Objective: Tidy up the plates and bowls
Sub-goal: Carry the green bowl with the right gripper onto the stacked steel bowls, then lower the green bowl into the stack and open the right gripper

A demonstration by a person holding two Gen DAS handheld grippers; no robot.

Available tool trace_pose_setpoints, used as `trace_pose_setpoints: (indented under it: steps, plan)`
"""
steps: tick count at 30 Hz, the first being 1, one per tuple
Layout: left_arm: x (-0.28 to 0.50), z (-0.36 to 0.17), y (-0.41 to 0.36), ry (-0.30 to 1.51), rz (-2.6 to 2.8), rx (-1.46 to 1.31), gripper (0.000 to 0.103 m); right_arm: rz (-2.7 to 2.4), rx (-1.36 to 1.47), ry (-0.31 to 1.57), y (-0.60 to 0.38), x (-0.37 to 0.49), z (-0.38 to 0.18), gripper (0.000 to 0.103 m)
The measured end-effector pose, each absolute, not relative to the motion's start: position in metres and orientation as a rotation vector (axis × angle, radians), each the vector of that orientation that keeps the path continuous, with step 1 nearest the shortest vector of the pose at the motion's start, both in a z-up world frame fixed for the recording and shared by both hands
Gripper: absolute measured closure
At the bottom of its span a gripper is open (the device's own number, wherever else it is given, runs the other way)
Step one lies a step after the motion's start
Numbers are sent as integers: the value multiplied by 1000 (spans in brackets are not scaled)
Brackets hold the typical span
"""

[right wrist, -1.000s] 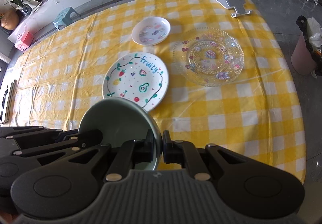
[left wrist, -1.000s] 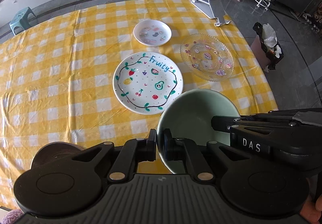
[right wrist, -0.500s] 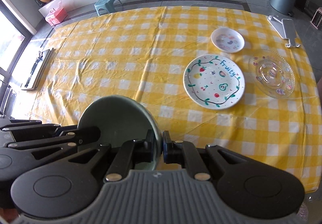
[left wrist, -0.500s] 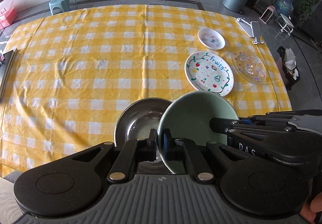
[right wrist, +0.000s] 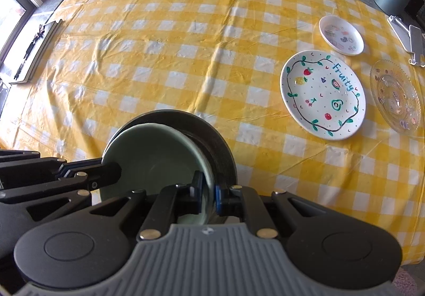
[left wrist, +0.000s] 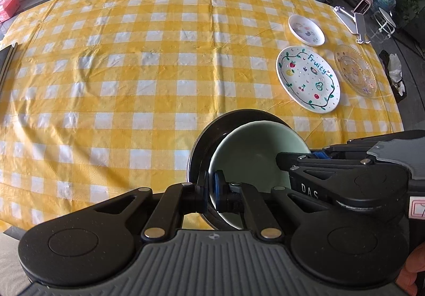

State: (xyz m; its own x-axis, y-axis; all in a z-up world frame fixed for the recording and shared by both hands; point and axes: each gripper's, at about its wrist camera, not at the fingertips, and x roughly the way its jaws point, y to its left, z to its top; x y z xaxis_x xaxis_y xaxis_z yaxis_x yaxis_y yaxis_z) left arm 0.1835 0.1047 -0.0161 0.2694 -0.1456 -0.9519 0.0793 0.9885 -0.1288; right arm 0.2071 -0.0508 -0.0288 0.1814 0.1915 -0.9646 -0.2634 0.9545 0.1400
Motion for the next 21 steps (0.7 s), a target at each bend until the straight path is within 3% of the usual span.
trace_pose_setpoints:
  steps: [10, 21]
  plan:
    - [190, -20, 103, 1270, -162, 5, 100, 321, -67, 1377, -49, 217, -40, 97]
    - [184, -3, 100, 1244, -163, 12, 98, 339, -44, 1336, -54, 211, -19, 89]
